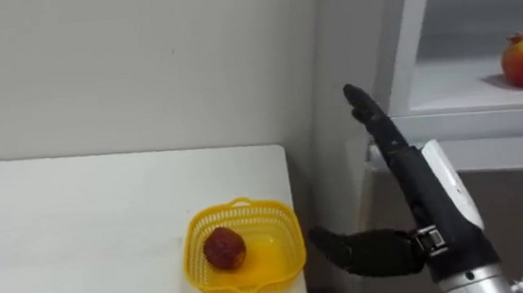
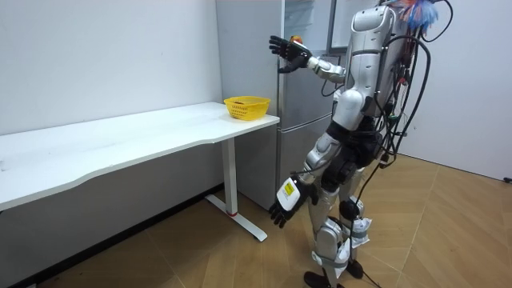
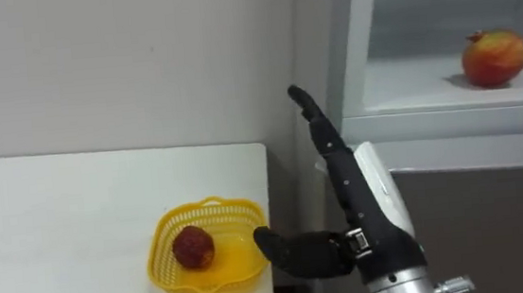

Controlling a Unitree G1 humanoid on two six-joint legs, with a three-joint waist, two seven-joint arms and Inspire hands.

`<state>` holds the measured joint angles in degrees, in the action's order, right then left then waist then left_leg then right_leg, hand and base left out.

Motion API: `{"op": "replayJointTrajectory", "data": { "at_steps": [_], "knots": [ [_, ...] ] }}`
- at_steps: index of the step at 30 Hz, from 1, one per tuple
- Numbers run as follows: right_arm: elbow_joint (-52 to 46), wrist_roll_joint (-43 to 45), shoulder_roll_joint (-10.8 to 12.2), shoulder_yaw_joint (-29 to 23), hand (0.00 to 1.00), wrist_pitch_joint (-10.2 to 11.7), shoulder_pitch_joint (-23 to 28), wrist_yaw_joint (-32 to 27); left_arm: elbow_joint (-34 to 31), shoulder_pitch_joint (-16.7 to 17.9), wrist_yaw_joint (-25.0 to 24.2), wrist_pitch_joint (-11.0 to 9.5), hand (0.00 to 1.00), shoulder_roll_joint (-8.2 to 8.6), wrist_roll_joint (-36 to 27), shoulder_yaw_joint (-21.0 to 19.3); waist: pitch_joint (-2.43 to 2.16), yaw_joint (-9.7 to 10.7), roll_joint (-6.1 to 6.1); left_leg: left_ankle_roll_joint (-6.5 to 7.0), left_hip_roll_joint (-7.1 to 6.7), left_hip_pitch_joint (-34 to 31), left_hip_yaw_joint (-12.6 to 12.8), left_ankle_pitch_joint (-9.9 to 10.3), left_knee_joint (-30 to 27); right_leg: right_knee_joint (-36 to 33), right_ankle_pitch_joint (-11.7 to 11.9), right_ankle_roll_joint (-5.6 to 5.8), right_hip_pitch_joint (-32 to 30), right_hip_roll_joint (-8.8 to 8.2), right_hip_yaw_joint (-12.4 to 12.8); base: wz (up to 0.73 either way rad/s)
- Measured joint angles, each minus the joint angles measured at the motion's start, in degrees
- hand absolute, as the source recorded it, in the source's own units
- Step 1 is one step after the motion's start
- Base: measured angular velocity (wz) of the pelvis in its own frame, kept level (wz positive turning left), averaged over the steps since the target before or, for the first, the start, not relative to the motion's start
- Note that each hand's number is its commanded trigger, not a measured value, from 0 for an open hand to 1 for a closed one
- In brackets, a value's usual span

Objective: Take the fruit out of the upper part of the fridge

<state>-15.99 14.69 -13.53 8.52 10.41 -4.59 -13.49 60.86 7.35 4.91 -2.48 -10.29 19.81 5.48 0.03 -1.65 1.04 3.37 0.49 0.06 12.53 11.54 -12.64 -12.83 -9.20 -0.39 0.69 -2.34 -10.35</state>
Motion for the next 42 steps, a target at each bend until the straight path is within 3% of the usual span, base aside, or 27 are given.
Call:
{"op": "replayJointTrajectory", "data": {
  "at_steps": [4, 6, 8, 14, 23, 29, 30, 33, 42],
  "knots": [
    [-4.16, 0.44, 0.37, -3.26, 0.00, 2.34, 3.04, -3.99, 0.31, 1.72, 1.32, -0.77, 0.00, -0.62, -3.05, 0.25, -0.31, 2.14, 0.60, -0.01, -0.06, 0.71, 0.75, -0.01, 0.82, 0.26, 0.00, 0.01, -0.05, 0.09, 0.67, -0.10],
    [-5.43, -0.58, 0.34, -5.39, 0.00, 3.92, 4.36, -5.41, 1.48, 2.57, 2.36, -2.08, 0.00, -0.65, -4.56, 0.23, -0.36, 3.39, 0.65, 0.01, -0.09, 1.07, 0.92, 0.02, 1.06, 0.29, 0.03, 0.06, 0.23, 0.40, 0.84, -0.06],
    [-6.58, -0.53, 0.45, -7.44, 0.00, 4.00, 4.59, -6.54, 2.30, 2.50, 2.35, -2.62, 0.00, -0.64, -4.51, 0.22, -0.34, 4.15, 0.62, 0.04, -0.12, 1.05, 0.93, 0.05, 1.13, 0.32, 0.03, 0.08, 0.19, 0.41, 0.90, 0.00],
    [-9.51, -0.05, 0.60, -10.72, 0.00, 6.44, 5.28, -10.27, 3.53, 2.41, 2.31, -3.03, 0.00, -0.38, -4.51, 0.39, -0.27, 4.75, 0.01, -0.05, 0.00, 1.57, 1.46, 0.11, 1.30, 0.18, 0.03, 0.08, 0.07, 0.47, 1.74, -0.06],
    [-9.17, 1.46, 0.13, -10.82, 0.00, 6.58, 5.27, -15.61, 3.60, 2.28, 3.92, -3.00, 0.00, -0.18, -4.53, 1.42, -0.27, 4.65, 0.32, -0.07, -0.11, 1.28, 1.54, 0.09, 1.25, 0.17, 0.01, 0.11, -0.43, 0.68, 2.28, -0.01],
    [-8.84, 3.60, 0.07, -14.14, 0.00, 6.37, 5.28, -20.37, 3.63, 2.28, 4.46, -2.85, 0.00, -0.39, -4.55, 1.24, -0.29, 4.69, 1.12, -0.06, -0.15, 1.25, 1.53, 0.09, 1.18, 0.43, -0.03, 0.16, -0.24, 0.71, 2.21, 0.00],
    [-8.54, 3.58, 0.06, -14.79, 0.00, 6.39, 5.27, -21.04, 3.64, 2.31, 4.47, -2.84, 0.00, -0.48, -4.52, 1.08, -0.10, 4.68, 1.35, -0.07, -0.15, 1.55, 1.53, 0.09, 1.29, 0.76, -0.03, 0.16, 0.23, 0.77, 2.19, 0.00],
    [-5.99, 2.17, 0.00, -16.05, 0.00, 6.40, 5.25, -21.80, 3.59, 2.39, 4.49, -2.79, 0.00, -0.82, -4.45, 0.62, 0.02, 4.75, 2.01, -0.14, -0.07, 1.78, 1.39, 0.14, 1.30, 1.17, -0.03, 0.16, 0.87, 0.82, 1.81, 0.04],
    [-2.21, -2.01, -0.29, -18.94, 0.00, 6.37, 5.16, -22.12, 3.48, 2.50, 4.02, -2.82, 0.00, -0.95, -4.47, 0.22, 0.14, 4.85, 2.20, -0.16, -0.09, 1.56, 1.12, 0.17, 1.24, 1.21, -0.03, 0.17, 0.82, 0.83, 1.69, 0.01]
  ]
}}
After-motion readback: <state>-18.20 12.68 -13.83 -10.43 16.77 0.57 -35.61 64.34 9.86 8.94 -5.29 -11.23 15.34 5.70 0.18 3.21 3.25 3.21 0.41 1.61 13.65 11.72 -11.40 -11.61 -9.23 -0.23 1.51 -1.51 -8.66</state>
